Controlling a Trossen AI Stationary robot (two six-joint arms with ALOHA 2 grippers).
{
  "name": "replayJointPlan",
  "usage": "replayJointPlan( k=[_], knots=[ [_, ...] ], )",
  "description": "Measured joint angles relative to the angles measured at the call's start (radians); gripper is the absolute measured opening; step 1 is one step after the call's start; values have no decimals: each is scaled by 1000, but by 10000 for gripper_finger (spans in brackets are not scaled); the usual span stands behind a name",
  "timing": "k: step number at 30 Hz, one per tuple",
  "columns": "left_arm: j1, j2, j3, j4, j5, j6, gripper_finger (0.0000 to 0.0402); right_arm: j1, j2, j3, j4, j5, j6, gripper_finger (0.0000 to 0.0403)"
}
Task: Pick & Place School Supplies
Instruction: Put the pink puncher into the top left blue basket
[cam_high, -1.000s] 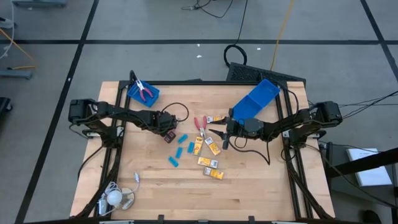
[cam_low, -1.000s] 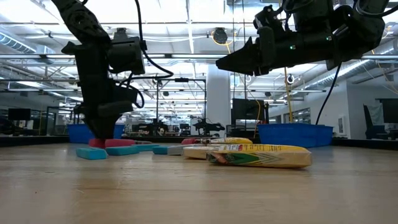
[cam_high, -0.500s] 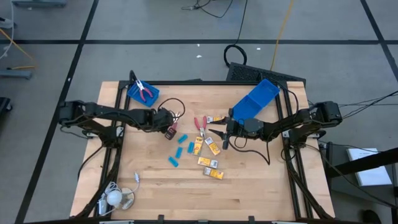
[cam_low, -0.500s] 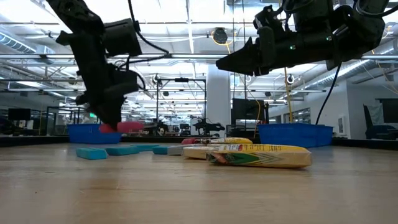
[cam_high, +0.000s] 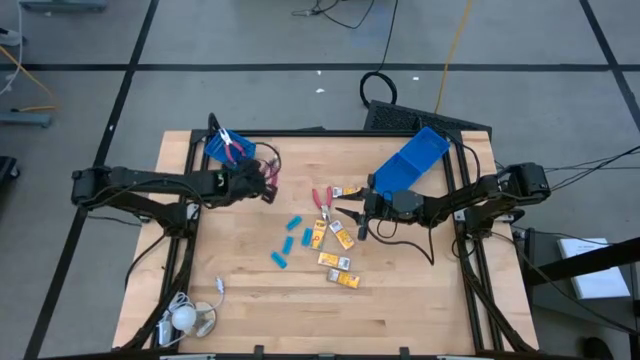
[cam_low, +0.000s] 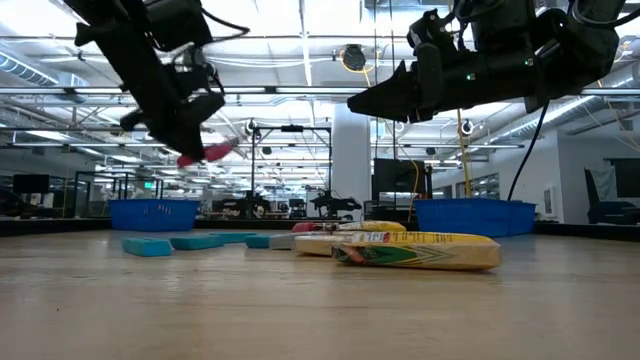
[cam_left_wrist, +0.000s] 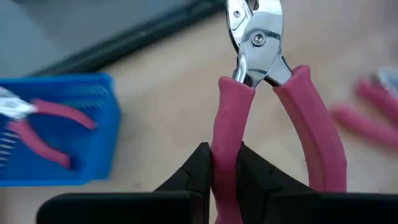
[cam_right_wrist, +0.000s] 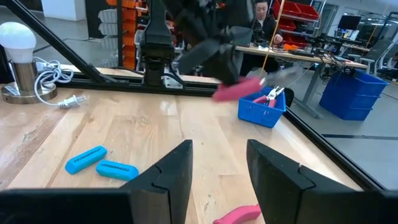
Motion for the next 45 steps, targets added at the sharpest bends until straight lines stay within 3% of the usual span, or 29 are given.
replayJointPlan(
  k=[8,14,18,22,28,34,45],
  knots=[
    [72,-71,-90,6,-227,-190,43,0,0,0,-5,0,0,141],
    [140,-100,-197,85,-366,-384,72,0,0,0,-5,0,0,141],
    [188,-99,-236,127,-429,-480,57,0,0,0,-5,0,0,141],
    [236,-96,-244,182,-430,-469,46,0,0,0,-5,0,0,141],
    [304,-94,-245,207,-415,-459,82,0,0,0,-5,0,0,141],
    [360,-94,-282,267,-352,-480,90,0,0,0,-5,0,0,141],
    [381,12,-305,387,-329,-485,92,0,0,0,-5,0,-1,141]
  ],
)
